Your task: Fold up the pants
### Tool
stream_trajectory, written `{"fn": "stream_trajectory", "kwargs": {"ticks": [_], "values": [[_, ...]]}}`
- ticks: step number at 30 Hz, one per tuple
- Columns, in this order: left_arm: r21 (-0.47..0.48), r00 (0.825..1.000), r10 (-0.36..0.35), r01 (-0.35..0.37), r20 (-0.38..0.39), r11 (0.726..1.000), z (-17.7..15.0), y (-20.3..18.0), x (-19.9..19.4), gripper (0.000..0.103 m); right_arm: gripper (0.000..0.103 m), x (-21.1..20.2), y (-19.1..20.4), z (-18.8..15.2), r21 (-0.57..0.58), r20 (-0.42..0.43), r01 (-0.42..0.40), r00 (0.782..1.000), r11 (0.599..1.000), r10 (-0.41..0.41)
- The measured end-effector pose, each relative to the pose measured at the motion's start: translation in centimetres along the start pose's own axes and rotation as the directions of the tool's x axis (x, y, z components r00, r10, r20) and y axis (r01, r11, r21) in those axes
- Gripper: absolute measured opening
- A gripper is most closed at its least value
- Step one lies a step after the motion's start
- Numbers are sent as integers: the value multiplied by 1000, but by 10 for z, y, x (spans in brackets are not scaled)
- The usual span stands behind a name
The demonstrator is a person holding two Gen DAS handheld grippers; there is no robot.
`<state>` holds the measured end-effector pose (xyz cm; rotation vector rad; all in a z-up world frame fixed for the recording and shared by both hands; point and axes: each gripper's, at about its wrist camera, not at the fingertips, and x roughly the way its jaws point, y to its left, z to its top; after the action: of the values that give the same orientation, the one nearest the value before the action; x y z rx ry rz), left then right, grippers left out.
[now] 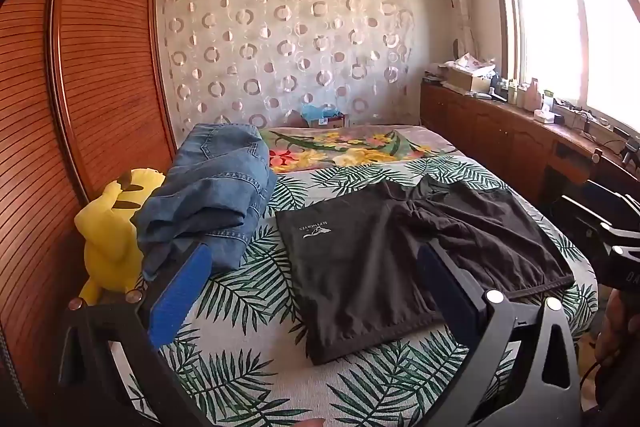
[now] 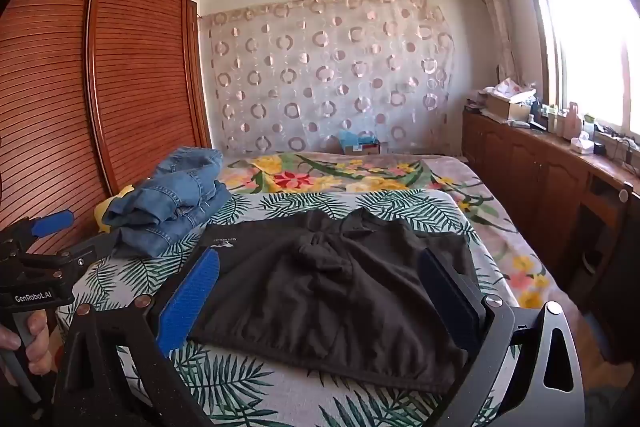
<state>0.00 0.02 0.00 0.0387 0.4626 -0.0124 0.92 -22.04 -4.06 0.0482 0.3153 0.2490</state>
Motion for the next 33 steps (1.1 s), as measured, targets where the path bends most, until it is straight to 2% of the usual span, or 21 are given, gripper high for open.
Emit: {"fn": "stream_trajectory", "kwargs": {"ticks": [24,33], "values": [[3,1000,7,-7,-11,1000,1,3,-1,103,100,0,0,-1,-7,-6,0,1000,1000,0],[4,1000,5,-5,-17,1000,-10,3,2,103,100,-1,1,-1,-12,-6,0,1000,1000,0]]}}
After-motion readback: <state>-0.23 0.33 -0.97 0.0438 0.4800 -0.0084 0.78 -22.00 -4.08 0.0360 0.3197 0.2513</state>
